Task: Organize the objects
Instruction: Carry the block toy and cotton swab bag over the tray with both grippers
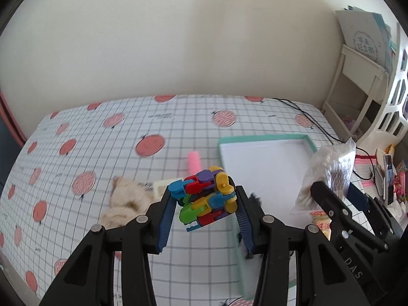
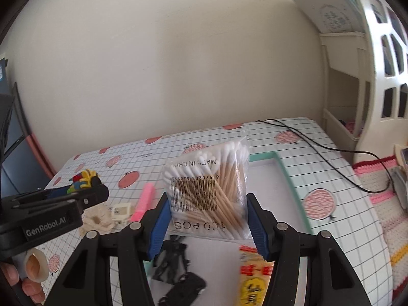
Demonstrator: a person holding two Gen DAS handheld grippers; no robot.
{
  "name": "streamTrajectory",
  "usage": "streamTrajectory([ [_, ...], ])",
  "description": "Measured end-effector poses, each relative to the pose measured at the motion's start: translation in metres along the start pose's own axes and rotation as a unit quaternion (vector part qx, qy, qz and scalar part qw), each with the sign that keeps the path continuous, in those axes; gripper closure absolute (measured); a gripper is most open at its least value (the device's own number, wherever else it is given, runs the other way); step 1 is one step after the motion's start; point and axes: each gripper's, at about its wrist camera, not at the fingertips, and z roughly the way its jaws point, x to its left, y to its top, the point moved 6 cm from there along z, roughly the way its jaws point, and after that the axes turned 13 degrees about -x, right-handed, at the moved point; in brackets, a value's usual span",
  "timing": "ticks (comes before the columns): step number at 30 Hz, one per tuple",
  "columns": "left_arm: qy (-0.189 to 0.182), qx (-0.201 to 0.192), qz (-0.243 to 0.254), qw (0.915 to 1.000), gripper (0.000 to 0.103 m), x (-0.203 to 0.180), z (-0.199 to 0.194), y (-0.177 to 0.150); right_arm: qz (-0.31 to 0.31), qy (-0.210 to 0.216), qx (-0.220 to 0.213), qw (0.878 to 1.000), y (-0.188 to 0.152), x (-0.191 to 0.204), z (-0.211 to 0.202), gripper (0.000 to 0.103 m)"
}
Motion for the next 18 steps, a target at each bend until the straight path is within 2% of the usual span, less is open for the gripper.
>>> streamTrajectory([
  [4,-0.016,-0.005,0.015,0.9997,0.056,-0.030,0.010,0.019,0.020,-0.019,-0.006,1.000,0.007,-0.024,0.001,0.043],
  [9,-0.017,-0.008,0.020,0.9996,0.056,-0.055,0.025,0.032,0.021,-0.037,-0.001,0.999,0.007,-0.040,0.008,0.043],
  [18,-0.029,0.034,0.006,0.9990,0.056,-0.091,0.077,0.021,0.021,-0.054,0.042,0.997,-0.023,-0.055,0.031,0.043],
])
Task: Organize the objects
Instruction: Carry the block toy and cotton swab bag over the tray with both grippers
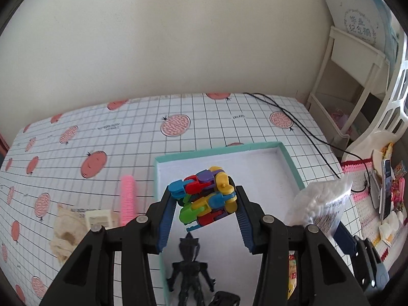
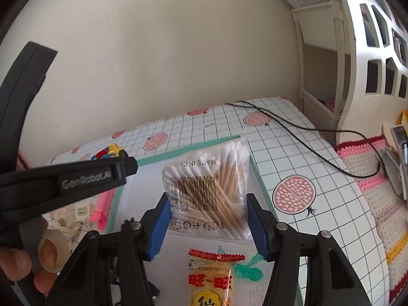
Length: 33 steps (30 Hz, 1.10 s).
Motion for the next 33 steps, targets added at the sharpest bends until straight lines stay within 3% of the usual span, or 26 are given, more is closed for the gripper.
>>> streamTrajectory([
  [7,0.012,0.041,-0.030,0.9986,0.056,-0.001,0.037,-0.016,0.015,-0.003,0.028,0.999,-0.021,-0.014,0.015,0.043],
  [19,0.020,0.076,-0.034,0.9963,0.056,0.008,0.056,-0.053,0.008,0.002,0.053,0.999,-0.033,-0.009,0.025,0.043],
  [33,0.020,0.078,-0.035,0.9961,0.055,0.019,0.053,-0.053,-0.005,-0.002,0.065,0.998,-0.035,-0.002,0.027,0.041],
])
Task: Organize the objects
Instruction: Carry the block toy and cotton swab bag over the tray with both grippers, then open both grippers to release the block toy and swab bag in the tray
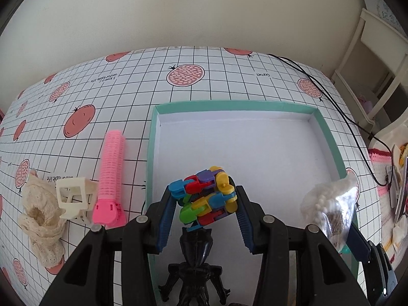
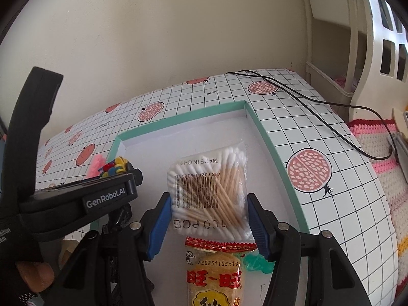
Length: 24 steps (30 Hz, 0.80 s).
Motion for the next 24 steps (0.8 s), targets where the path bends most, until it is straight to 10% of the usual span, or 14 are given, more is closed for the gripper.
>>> streamTrajectory([
  [24,-0.009,-0.051,-0.008,0.9986,0.047,0.020,-0.053,0.035,-0.006,0.000,-0.036,0.999,0.024,0.008,-0.031,0.038],
])
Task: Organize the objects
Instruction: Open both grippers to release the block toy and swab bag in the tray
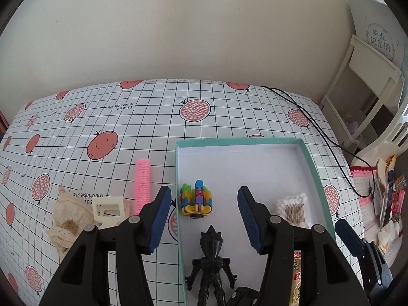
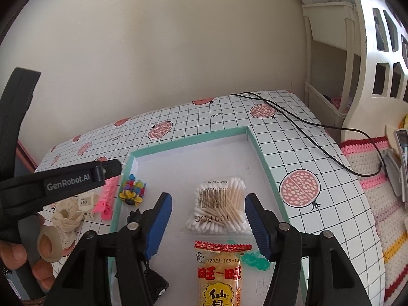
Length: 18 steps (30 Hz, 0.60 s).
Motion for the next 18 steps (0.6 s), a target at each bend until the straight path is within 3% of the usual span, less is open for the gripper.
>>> streamTrajectory([
  [6,0.021,0.009,0.012,0.9997,0.046,0.011,0.007,-0.007,0.008,-0.009,0.011,1.000,-0.004,-0.008,0.005,0.026],
  [7,0.025,0.012,0.015,0.9995,0.043,0.012,0.008,-0.009,0.009,-0.010,0.013,1.000,-0.005,-0.009,0.006,0.024],
  [9,0.033,0.017,0.016,0.9992,0.024,0.016,0.011,-0.013,0.011,-0.010,0.019,1.000,-0.007,-0.010,0.008,0.023],
  [12,0.038,0.020,0.018,0.9989,0.024,0.021,0.013,-0.016,0.010,-0.013,0.028,0.999,-0.011,-0.010,0.012,0.010],
  [17,0.044,0.031,0.013,0.9985,0.020,0.029,0.019,-0.020,0.012,-0.018,0.032,0.999,-0.013,-0.012,0.014,0.002],
  [18,0.046,0.033,0.013,0.9983,0.015,0.030,0.020,-0.021,0.013,-0.020,0.033,0.999,-0.013,-0.013,0.014,0.001],
])
